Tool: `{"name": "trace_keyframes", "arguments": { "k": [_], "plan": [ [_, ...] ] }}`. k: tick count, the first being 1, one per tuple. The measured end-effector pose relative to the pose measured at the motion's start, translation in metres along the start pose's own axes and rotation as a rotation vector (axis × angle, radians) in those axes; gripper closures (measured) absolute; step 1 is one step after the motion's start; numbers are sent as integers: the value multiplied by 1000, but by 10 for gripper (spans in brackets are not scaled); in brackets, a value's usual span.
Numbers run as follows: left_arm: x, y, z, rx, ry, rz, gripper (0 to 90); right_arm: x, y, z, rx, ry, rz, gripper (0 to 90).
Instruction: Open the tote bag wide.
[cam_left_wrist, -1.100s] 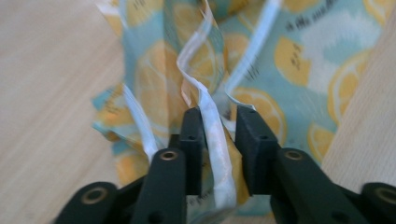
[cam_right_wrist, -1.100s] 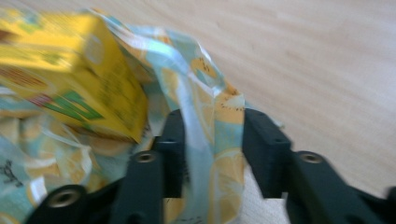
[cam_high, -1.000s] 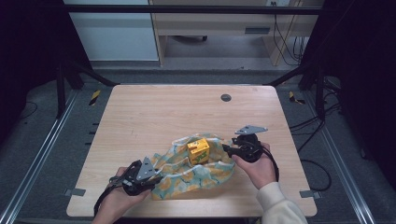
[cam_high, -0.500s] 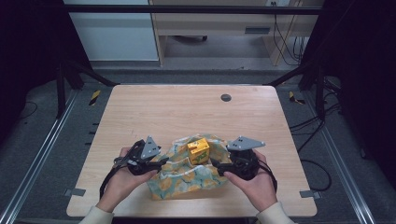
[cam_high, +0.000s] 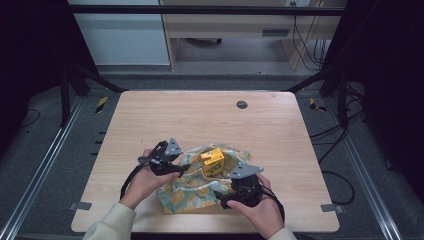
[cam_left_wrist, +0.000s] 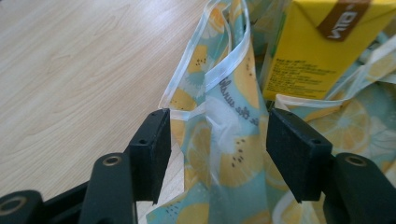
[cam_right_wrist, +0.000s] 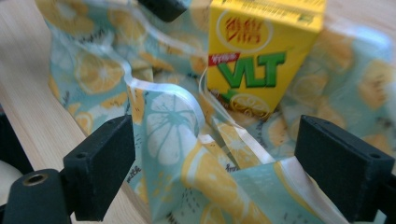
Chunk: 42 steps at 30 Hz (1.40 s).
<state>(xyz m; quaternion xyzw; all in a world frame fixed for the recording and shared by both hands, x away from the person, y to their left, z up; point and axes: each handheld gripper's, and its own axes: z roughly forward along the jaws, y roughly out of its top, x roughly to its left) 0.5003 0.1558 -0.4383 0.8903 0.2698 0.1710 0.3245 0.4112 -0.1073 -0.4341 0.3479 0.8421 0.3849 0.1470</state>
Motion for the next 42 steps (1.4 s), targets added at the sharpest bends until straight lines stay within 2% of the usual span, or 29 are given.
{"name": "trace_keyframes", "arguments": {
  "k": [1, 4, 5, 6, 7, 8, 9, 10, 11, 12, 13, 14, 16, 19, 21, 23, 25, 29, 34, 42],
  "plan": [
    [0, 0, 0, 0, 0, 0, 416, 0, 0, 0, 0, 0, 0, 129],
    [-1, -1, 6, 11, -19, 7, 518, 1, -7, 9, 25, 4, -6, 250],
    [-2, -1, 6, 17, -9, 19, 569, 1, -9, 11, 31, 2, -8, 292],
    [-3, -2, 7, 17, -5, 24, 643, 1, -12, 12, 39, 2, -4, 372],
    [-3, -2, 7, 17, -5, 24, 683, 1, -12, 12, 39, 2, -4, 372],
    [-4, -2, 7, 24, -10, 21, 683, 0, -14, 13, 49, 11, -7, 469],
    [-4, -2, 6, 22, -8, 22, 746, -1, -17, 14, 65, 17, -13, 562],
    [-4, -1, 5, 18, -1, 16, 796, -2, -20, 15, 82, 30, -13, 704],
    [-4, -1, 5, 18, -1, 16, 819, -2, -20, 15, 82, 30, -13, 704],
    [-3, 0, 1, -3, 11, 5, 841, -4, -23, 15, 86, 31, -15, 799],
    [-3, 0, 1, -3, 11, 5, 853, -4, -23, 15, 86, 31, -15, 799],
    [-1, 2, -4, -27, 32, -10, 866, -7, -24, 13, 83, 32, -3, 867],
    [3, 4, -7, -42, 54, -24, 872, -10, -24, 9, 73, 34, 8, 892],
    [7, 5, -6, -38, 69, -39, 877, -14, -27, 4, 75, 30, 27, 900],
    [10, 5, -1, -21, 83, -52, 878, -17, -30, 2, 85, 23, 34, 900],
    [10, 4, 2, -10, 89, -51, 876, -19, -32, 1, 93, 22, 45, 900],
    [9, 3, 10, 24, 107, -38, 874, -23, -40, 2, 110, 21, 62, 900],
    [8, -2, 17, 36, 116, -41, 875, -24, -45, 3, 134, 23, 67, 900],
    [11, -6, 18, 33, 120, -53, 877, -24, -47, 3, 144, 18, 48, 900],
    [13, -12, 19, 35, 121, -65, 877, -24, -52, 2, 161, 19, 56, 900]
  ]
}}
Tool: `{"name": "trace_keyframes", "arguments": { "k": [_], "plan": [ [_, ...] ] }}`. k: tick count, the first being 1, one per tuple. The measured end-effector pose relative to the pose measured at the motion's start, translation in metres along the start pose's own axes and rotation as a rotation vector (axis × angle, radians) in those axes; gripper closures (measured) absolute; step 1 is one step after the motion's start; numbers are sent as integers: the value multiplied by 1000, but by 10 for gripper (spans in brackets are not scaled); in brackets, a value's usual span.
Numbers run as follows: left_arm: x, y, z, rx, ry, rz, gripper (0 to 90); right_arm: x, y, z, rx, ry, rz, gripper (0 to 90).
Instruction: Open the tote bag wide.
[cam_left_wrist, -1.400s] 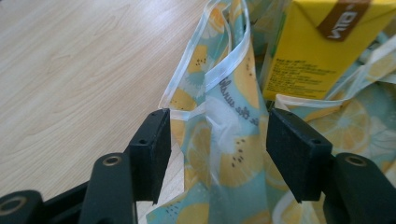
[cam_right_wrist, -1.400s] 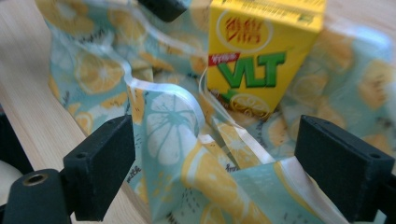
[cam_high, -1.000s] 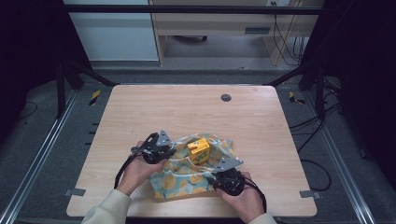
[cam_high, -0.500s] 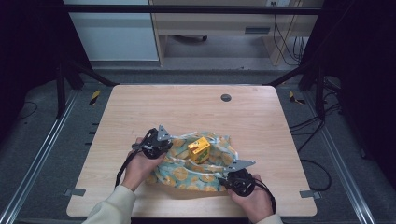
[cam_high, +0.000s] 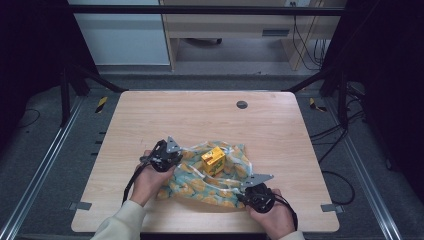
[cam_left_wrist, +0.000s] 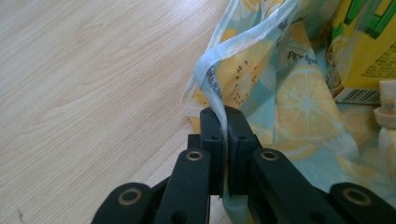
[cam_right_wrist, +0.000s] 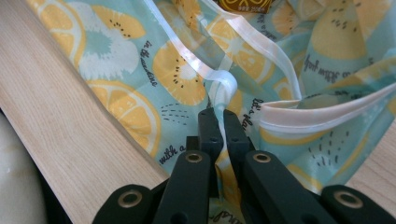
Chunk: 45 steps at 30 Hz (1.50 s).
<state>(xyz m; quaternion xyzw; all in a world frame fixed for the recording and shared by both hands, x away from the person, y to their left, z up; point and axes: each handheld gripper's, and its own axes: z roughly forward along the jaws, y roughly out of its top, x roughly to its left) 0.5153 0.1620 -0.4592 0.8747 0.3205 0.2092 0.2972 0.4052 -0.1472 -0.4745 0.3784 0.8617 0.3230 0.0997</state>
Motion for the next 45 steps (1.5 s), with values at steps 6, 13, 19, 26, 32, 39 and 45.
{"name": "trace_keyframes", "arguments": {
  "k": [6, 13, 19, 26, 32, 39, 45],
  "plan": [
    [2, -5, 4, 14, -6, -10, 876, 0, -2, 0, 13, 5, -7, 900],
    [4, -9, 5, 15, -7, -21, 875, -2, -3, 1, 20, 10, -2, 900],
    [6, -10, 6, 24, -7, -22, 873, -3, -4, 0, 27, 14, 8, 900],
    [7, -12, 8, 26, -12, -26, 873, -7, -5, 0, 28, 16, 19, 900],
    [8, -13, 8, 25, -10, -30, 873, -9, -7, -1, 31, 17, 28, 900],
    [11, -14, 9, 29, -13, -37, 872, -10, -7, 0, 44, 15, 29, 900],
    [13, -14, 11, 35, -15, -40, 870, -9, -7, 1, 55, 11, 26, 900]
  ]
}}
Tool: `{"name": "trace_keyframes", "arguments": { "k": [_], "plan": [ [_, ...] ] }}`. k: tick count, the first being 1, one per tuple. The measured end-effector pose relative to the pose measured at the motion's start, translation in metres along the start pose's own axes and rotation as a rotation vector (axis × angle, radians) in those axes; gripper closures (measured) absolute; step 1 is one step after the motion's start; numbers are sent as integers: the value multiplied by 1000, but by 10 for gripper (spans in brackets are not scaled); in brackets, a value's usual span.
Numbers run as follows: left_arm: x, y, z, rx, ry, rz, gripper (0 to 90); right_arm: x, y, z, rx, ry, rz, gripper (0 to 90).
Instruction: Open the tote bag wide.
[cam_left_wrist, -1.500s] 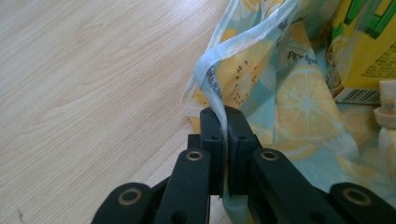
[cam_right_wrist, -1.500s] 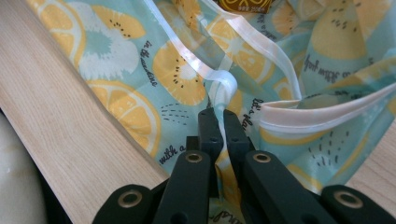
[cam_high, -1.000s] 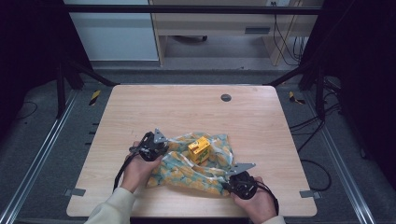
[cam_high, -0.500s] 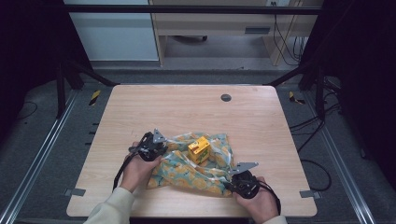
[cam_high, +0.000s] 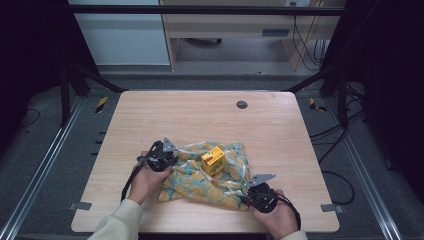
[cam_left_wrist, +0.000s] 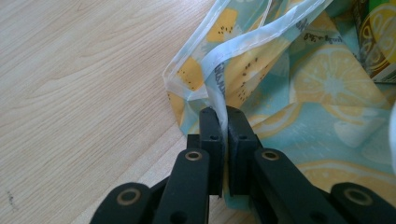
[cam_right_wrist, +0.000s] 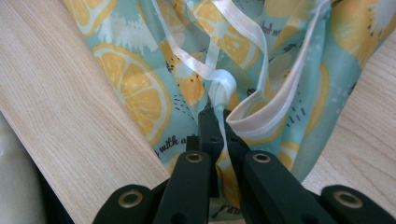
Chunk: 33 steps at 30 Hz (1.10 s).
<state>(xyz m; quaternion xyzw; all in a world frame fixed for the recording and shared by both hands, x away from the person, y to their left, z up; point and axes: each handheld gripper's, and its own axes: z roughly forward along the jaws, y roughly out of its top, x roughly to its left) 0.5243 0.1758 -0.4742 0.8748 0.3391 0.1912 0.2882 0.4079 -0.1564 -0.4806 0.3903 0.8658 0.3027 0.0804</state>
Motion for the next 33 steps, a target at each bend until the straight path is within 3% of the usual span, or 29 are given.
{"name": "trace_keyframes", "arguments": {
  "k": [33],
  "plan": [
    [3, -5, 5, 21, -3, -5, 863, -2, -1, 0, 3, -9, 14, 900]
  ]
}}
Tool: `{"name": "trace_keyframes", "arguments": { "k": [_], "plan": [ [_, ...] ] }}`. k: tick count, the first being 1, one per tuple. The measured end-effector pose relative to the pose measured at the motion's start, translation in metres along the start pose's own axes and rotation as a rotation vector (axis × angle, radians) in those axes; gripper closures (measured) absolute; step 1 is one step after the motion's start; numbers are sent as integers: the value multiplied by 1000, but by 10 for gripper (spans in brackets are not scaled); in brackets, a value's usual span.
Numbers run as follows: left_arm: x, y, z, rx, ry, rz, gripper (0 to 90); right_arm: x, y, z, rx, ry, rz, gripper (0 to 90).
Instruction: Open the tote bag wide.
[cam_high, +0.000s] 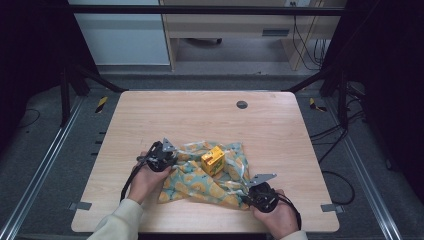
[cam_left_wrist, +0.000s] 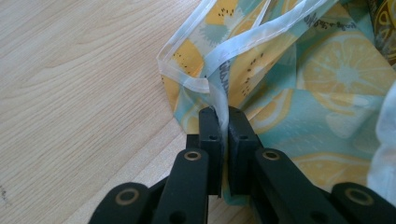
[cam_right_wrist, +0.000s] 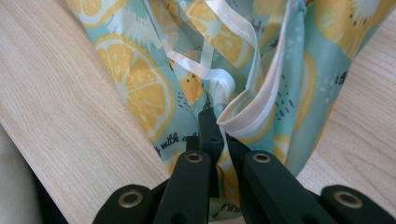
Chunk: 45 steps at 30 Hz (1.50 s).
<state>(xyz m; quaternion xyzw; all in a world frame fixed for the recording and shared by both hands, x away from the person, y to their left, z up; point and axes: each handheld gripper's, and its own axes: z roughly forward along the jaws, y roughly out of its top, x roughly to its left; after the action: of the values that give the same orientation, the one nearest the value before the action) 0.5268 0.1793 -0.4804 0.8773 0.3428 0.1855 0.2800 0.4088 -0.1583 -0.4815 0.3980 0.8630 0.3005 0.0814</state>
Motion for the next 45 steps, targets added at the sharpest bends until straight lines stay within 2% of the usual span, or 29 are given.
{"name": "trace_keyframes", "arguments": {
  "k": [4, 9, 12, 13, 14, 17, 18, 19, 20, 21, 22, 23, 24, 25, 27, 30, 35, 38, 39, 40, 42, 45],
  "plan": [
    [1, 0, -1, 1, -5, -5, 845, -1, 1, 0, -12, 0, 7, 895],
    [0, 0, -6, -17, 6, -8, 777, -1, 2, -2, -43, -5, 4, 827],
    [0, 0, -11, -37, 14, -10, 729, -1, 4, -6, -91, -18, 10, 714],
    [0, 0, -13, -47, 20, -12, 693, -1, 5, -8, -125, -29, 2, 640],
    [0, 1, -19, -71, 28, -13, 667, 0, 6, -9, -136, -39, 2, 590],
    [0, 2, -26, -88, 37, -13, 608, 3, 10, -13, -159, -52, -12, 465],
    [-1, 3, -33, -116, 39, -17, 593, 5, 11, -15, -170, -54, -12, 412],
    [-1, 3, -33, -116, 39, -17, 578, 6, 12, -17, -187, -59, -14, 376],
    [-1, 5, -41, -136, 32, -14, 555, 7, 14, -20, -209, -66, -23, 343],
    [-1, 5, -41, -136, 32, -14, 539, 9, 15, -23, -228, -69, -27, 317],
    [-3, 7, -48, -160, 35, -9, 528, 10, 17, -26, -249, -65, -25, 290],
    [-3, 7, -48, -160, 35, -9, 514, 10, 17, -26, -249, -65, -25, 290],
    [-4, 9, -53, -173, 42, -4, 494, 12, 22, -35, -294, -64, -32, 243],
    [-4, 8, -55, -181, 43, -8, 487, 13, 23, -38, -308, -67, -38, 230],
    [-3, 8, -60, -178, 48, -5, 465, 13, 28, -45, -357, -80, -48, 196],
    [-3, 5, -67, -197, 56, -12, 437, 10, 35, -55, -394, -113, -51, 165],
    [0, 0, -79, -208, 60, -21, 412, 1, 42, -65, -417, -141, -17, 141],
    [3, -8, -87, -213, 67, -28, 375, -9, 44, -71, -417, -170, 17, 117],
    [3, -8, -87, -213, 67, -28, 365, -12, 44, -72, -410, -176, 24, 109],
    [6, -14, -90, -202, 85, -20, 356, -15, 43, -72, -404, -187, 35, 105],
    [9, -20, -91, -190, 78, -24, 336, -20, 41, -72, -391, -203, 47, 97],
    [11, -26, -92, -187, 93, -30, 305, -25, 39, -70, -374, -212, 68, 92]
  ]
}}
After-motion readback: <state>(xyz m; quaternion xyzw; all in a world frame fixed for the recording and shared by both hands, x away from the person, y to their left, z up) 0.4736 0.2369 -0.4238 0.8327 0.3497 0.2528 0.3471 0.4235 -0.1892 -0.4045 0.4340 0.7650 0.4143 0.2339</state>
